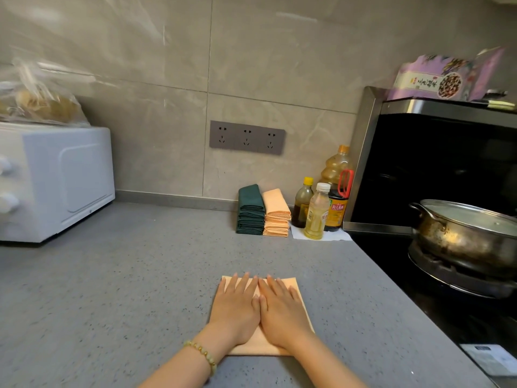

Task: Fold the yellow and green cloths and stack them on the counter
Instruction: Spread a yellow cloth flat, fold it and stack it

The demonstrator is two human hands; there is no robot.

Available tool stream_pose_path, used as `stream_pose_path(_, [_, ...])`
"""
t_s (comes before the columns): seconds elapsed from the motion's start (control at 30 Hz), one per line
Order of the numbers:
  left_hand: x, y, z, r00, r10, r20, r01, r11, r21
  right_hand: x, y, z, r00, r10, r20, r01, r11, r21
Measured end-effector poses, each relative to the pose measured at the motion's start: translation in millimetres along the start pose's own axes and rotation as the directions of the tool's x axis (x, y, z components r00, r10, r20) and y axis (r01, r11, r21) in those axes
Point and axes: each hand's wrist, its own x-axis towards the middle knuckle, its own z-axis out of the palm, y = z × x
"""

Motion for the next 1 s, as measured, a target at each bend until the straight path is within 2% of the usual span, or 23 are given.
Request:
stream_pose_path(0.3, [-11.9, -30.6, -6.7, 0.996, -0.056, 0.069, 0.060, 0.997, -0.045, -11.6, 35.2, -12.3, 0.997, 0.073, 0.035, -0.073, 0.997, -0.002])
stream_pose_path(0.53, [-22.3, -48.0, -13.4, 0.990, 0.112, 0.084, -0.103, 0.990, -0.101, -25.4, 47.7, -14.3, 0.998, 0.040, -0.038, -0.040, 0.999, -0.003])
stream_pose_path(0.67, [-36.6, -59.5, -17.8, 0.976, 0.216, -0.038, -0.219, 0.945, -0.243, -30.5, 51.3, -11.7, 0.990, -0.003, -0.140, 0.015, 0.996, 0.085])
stream_pose_path(0.8, [-53.5, -62.8, -27.8, 0.942, 0.268, -0.200, -0.317, 0.908, -0.274, -37.6, 51.0, -18.9, 0.932, -0.129, -0.339, 0.199, 0.964, 0.179])
stream_pose_path(0.9, [-62.9, -64.1, -33.3, 0.925, 0.301, -0.233, -0.350, 0.913, -0.209, -46.6, 57.7, -22.0, 0.941, -0.206, -0.268, 0.257, 0.951, 0.171])
stream_pose_path(1.0, [-71.3, -64.5, -34.0, 0.934, 0.333, -0.132, -0.348, 0.931, -0.113, -61.3, 62.3, -30.5, 0.965, -0.212, -0.157, 0.233, 0.964, 0.128])
